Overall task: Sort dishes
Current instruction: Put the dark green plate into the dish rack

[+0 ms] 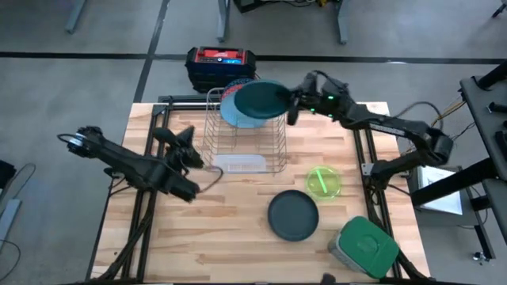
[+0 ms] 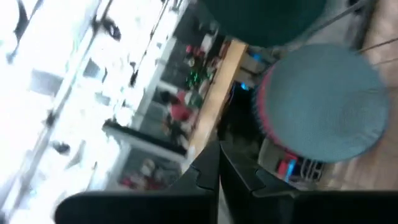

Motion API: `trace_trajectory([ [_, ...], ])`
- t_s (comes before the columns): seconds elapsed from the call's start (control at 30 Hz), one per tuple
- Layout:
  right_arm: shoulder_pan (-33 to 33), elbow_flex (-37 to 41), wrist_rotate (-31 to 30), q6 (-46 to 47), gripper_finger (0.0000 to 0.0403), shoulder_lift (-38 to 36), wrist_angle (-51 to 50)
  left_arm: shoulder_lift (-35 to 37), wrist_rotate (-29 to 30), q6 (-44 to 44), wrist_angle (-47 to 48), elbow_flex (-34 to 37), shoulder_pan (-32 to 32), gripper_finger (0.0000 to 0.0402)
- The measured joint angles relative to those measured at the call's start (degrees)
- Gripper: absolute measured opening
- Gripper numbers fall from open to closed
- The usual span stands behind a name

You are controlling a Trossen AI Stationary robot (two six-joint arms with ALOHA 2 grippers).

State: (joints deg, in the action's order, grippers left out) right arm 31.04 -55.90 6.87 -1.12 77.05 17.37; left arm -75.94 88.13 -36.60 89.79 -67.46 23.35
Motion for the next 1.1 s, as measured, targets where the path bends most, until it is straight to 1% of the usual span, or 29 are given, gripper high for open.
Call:
trace_trajectory([
  [0.1, 0.79, -3.50, -1.10, 1.74, 0.0020, 5.17, -0.33, 3.41, -2.02, -0.63, -0.65, 0.02, -1.19, 0.0000],
  [0.17, 1.10, -6.04, -1.66, 2.97, 0.0020, 8.10, -3.45, 5.39, -2.11, -2.37, -0.86, 0.01, -1.30, 0.0000],
  [0.27, 0.14, -7.42, -2.25, 3.59, 0.0020, 11.39, -7.76, 7.65, -2.64, -4.17, -2.12, -0.13, -1.19, 0.0000],
  [0.33, -1.13, -7.47, -3.48, 3.60, 0.0020, 12.75, -7.54, 8.28, -5.06, -4.41, -3.09, -0.11, -0.98, 0.0000],
  [0.37, -1.64, -7.27, -4.92, 3.58, 0.0020, 13.10, -7.21, 8.61, -5.75, -4.42, -3.25, -0.11, -0.92, 0.0000],
  [0.47, -2.80, -6.66, -11.93, 3.08, 0.0020, 14.12, -6.61, 9.48, -5.90, -4.44, -3.22, -0.11, -0.96, 0.0000],
  [0.53, -3.51, -6.53, -15.76, 2.32, 0.0020, 14.81, -6.70, 9.76, -4.62, -4.39, -3.02, -0.11, -1.00, 0.0000],
  [0.57, -3.92, -6.53, -16.43, 1.70, 0.0020, 14.91, -6.19, 10.07, -3.49, -4.17, -2.67, -0.11, -1.06, 0.0000],
  [0.67, -4.54, -6.65, -14.95, -0.82, 0.0020, 15.37, -4.43, 11.46, 1.17, -2.66, -2.58, -0.11, -1.06, 0.0000],
  [0.7, -4.63, -6.66, -14.71, -1.42, 0.0020, 15.65, -4.45, 11.88, 1.73, -2.31, -2.63, -0.11, -1.08, 0.0000],
  [0.93, -4.69, -7.59, -13.43, -2.88, 0.0020, 17.77, -4.58, 16.21, 1.93, 1.09, -2.57, -0.39, -1.37, 0.0000],
  [1.1, -4.65, -8.67, -13.51, -3.92, 0.0020, 21.05, -4.70, 18.18, 1.94, 4.23, -2.55, -0.39, -1.35, 0.0000],
])
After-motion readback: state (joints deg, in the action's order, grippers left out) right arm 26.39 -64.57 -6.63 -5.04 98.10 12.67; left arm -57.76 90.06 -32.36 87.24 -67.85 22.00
